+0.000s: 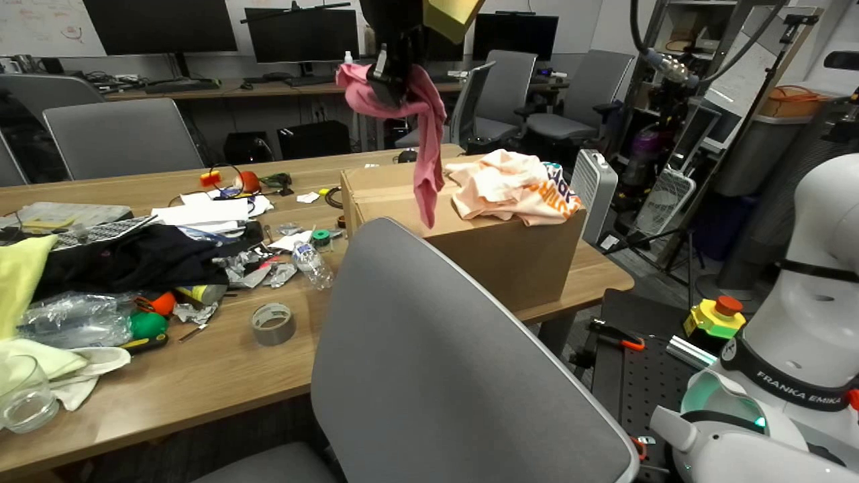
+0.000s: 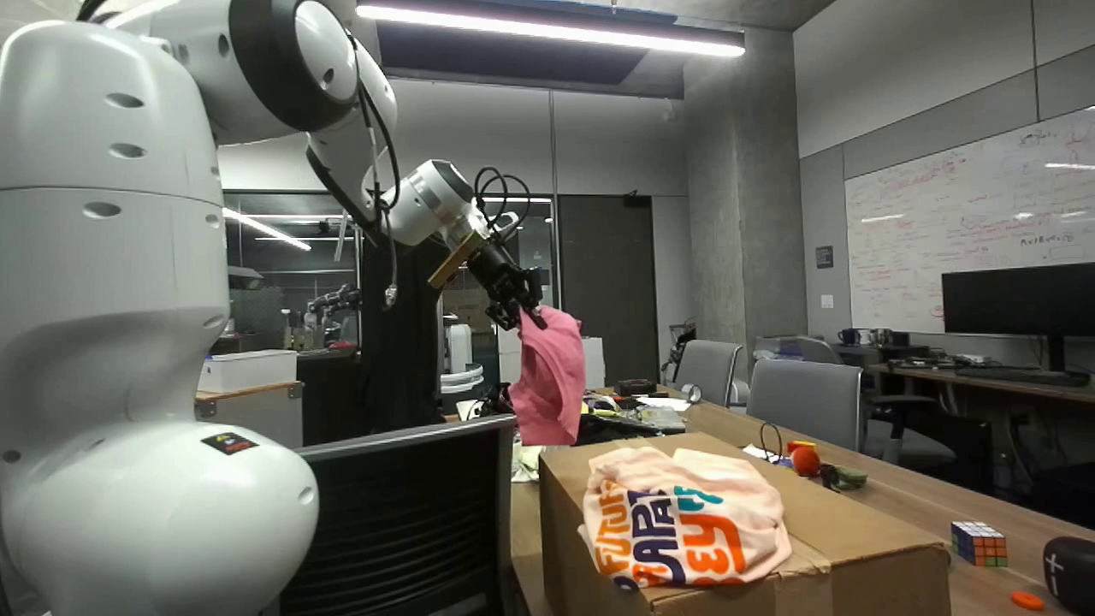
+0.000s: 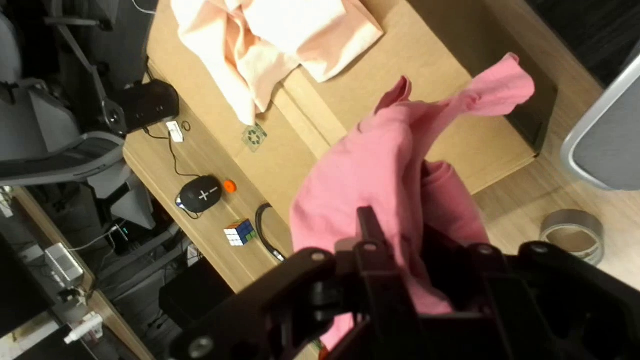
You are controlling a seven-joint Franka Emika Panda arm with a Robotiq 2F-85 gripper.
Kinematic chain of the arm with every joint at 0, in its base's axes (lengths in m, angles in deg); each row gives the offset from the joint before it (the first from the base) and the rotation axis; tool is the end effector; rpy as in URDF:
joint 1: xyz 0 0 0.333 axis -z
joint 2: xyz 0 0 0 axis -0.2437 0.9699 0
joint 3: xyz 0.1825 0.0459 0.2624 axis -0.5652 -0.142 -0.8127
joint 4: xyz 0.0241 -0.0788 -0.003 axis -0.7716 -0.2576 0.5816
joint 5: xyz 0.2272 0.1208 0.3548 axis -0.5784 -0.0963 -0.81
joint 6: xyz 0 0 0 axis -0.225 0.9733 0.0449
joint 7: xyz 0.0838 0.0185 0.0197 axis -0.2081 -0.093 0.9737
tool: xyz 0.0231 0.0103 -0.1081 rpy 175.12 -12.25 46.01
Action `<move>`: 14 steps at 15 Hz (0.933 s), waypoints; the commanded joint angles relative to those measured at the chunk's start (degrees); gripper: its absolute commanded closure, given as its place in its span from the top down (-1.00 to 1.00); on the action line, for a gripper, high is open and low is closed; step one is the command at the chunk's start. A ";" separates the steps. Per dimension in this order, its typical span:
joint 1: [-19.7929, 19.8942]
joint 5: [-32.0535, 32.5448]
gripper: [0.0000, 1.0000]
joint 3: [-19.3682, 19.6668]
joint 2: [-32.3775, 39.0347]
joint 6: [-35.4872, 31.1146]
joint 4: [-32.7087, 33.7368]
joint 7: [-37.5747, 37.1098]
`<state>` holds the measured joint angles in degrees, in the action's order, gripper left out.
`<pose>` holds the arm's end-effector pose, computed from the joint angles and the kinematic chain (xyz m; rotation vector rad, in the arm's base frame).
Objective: Put the peach and pink shirt on the top of the box respectively
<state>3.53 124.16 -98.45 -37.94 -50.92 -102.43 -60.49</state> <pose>0.5694 0.1768 0.5464 2.5205 0.0516 0.2913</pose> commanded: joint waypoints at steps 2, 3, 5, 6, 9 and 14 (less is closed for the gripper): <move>2.25 -0.29 -0.92 2.57 4.49 7.01 10.12 1.69; 2.70 -0.48 -0.92 3.26 5.19 8.06 11.51 1.64; 3.69 -1.08 -0.92 4.71 6.54 10.01 14.05 1.78; 4.18 -1.31 -0.92 5.46 7.20 10.65 15.07 1.51; 5.25 -1.15 -0.92 7.49 9.27 14.16 18.52 -0.72; 6.95 -4.39 -0.37 10.57 11.40 18.00 22.28 -5.93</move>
<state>9.98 122.63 -89.28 -28.86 -36.02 -85.02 -63.42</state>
